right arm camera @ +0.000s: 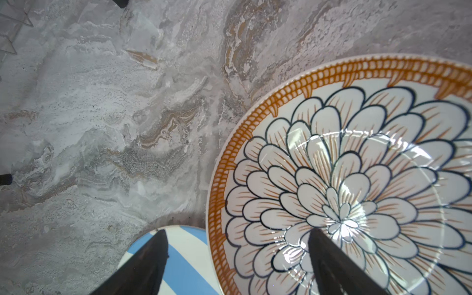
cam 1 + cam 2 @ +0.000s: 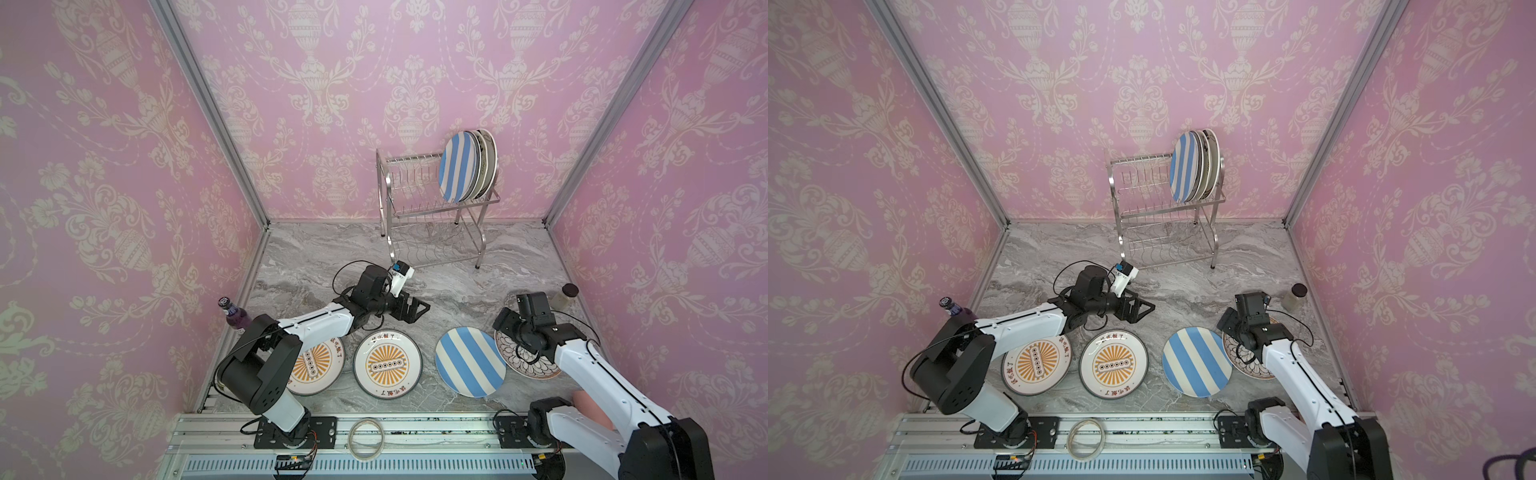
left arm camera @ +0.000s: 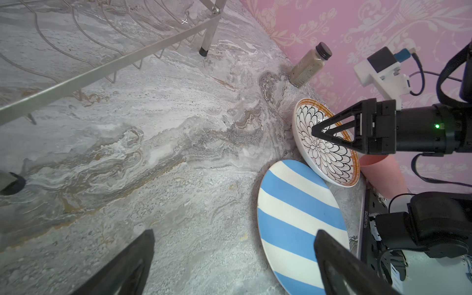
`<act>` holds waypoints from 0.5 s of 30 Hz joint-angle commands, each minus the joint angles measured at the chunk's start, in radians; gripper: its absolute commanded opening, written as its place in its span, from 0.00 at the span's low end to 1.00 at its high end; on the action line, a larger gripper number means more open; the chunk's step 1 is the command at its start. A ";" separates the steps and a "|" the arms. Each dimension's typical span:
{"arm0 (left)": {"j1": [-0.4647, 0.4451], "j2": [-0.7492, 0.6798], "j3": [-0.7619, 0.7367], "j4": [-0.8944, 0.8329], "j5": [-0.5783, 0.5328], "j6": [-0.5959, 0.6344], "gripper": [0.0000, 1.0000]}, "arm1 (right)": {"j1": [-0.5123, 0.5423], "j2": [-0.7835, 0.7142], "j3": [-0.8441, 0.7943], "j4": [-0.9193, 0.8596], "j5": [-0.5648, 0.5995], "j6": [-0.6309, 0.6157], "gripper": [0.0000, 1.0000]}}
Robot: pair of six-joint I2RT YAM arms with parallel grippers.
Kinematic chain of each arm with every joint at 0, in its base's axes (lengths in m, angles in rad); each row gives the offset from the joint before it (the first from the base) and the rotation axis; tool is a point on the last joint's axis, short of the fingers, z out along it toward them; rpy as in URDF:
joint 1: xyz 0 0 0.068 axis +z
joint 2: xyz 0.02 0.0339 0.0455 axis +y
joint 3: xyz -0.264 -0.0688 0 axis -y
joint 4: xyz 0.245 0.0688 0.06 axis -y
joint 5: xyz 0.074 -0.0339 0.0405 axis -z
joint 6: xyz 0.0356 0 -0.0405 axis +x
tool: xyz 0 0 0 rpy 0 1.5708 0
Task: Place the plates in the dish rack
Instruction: 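Move the right gripper onto the flower-pattern plate rim while left gripper reaches toward it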
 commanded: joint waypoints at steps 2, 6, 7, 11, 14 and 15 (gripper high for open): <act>-0.008 0.025 -0.003 0.093 0.021 -0.048 0.99 | -0.028 0.079 0.028 0.083 -0.083 -0.051 0.87; -0.025 0.031 -0.005 0.094 0.006 -0.045 0.99 | -0.029 0.144 0.058 0.110 -0.125 -0.061 0.85; -0.028 0.032 -0.005 0.094 0.002 -0.042 0.99 | -0.029 0.158 0.062 0.118 -0.135 -0.061 0.84; -0.037 0.042 -0.004 0.080 -0.005 -0.039 0.99 | -0.029 0.204 0.084 0.123 -0.148 -0.073 0.83; -0.038 0.043 -0.005 0.077 -0.011 -0.039 0.99 | -0.029 0.232 0.102 0.135 -0.157 -0.076 0.83; -0.037 0.043 -0.005 0.076 -0.012 -0.039 0.99 | -0.029 0.243 0.108 0.136 -0.162 -0.076 0.83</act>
